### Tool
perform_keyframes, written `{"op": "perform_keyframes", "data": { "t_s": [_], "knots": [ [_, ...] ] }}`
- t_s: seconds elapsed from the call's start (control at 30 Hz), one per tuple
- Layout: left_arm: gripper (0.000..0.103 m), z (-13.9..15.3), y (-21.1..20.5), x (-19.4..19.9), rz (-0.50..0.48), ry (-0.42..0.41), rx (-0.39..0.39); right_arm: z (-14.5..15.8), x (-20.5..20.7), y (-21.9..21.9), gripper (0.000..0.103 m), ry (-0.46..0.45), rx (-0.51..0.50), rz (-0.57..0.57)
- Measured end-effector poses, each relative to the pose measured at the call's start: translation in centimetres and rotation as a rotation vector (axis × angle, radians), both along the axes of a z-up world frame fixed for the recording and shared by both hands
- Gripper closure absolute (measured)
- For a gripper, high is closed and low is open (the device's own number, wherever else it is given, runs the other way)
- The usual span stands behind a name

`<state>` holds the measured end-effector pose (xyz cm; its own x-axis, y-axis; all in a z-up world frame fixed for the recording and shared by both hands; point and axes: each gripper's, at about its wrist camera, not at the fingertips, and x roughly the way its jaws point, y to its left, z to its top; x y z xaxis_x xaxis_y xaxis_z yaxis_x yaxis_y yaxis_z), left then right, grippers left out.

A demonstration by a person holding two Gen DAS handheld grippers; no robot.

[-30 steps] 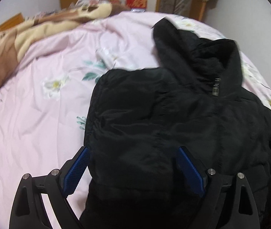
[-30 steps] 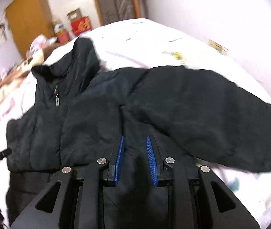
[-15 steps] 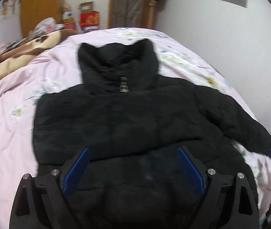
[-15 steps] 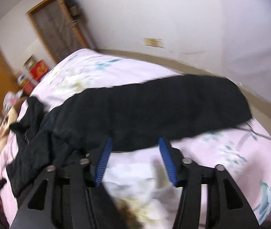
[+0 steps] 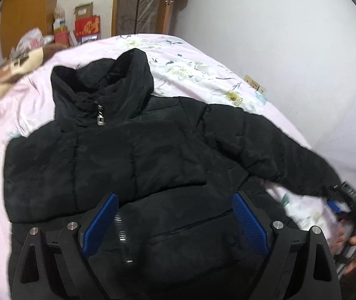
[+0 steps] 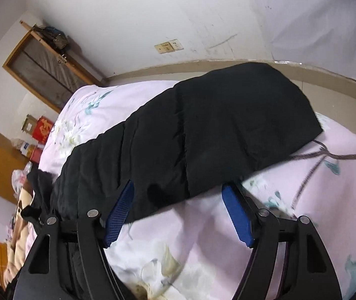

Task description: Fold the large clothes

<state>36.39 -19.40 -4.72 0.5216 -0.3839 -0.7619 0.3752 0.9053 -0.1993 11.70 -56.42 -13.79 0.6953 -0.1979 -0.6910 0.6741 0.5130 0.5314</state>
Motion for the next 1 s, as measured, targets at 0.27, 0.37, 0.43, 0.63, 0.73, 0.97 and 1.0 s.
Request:
{"op": "perform_keyframes", "data": {
  "t_s": [0.27, 0.37, 0.43, 0.63, 0.73, 0.97, 1.0],
  "knots": [
    [0.011, -2.7, -0.8, 0.5, -0.002, 0.098, -0.007, -0.5, 0.4, -1.4, 0.03, -0.042, 0.055, -0.034],
    [0.011, -3.2, -0.5, 0.7, 0.01, 0.101, 0.008, -0.3, 0.6, -1.5, 0.031, -0.037, 0.045, -0.035],
    [0.011, -3.4, -0.1, 1.0, 0.014, 0.117, 0.002, -0.2, 0.8, -1.5, 0.049, -0.03, 0.042, -0.036],
    [0.011, -3.9, 1.0, 1.5, 0.041, 0.152, -0.005, 0.5, 1.1, -1.5, 0.075, -0.016, 0.003, -0.023],
    [0.014, -4.1, 1.3, 1.7, 0.038, 0.165, -0.016, 1.7, 1.1, -0.8, 0.084, -0.023, -0.061, -0.002],
    [0.014, -3.6, 2.5, 1.7, 0.022, 0.167, -0.06, 6.7, 2.9, 2.3, 0.089, -0.077, -0.238, 0.107],
    [0.014, -3.4, 2.9, 1.7, 0.03, 0.16, -0.07, 7.4, 3.5, 2.9, 0.089, -0.09, -0.263, 0.128]
  ]
}}
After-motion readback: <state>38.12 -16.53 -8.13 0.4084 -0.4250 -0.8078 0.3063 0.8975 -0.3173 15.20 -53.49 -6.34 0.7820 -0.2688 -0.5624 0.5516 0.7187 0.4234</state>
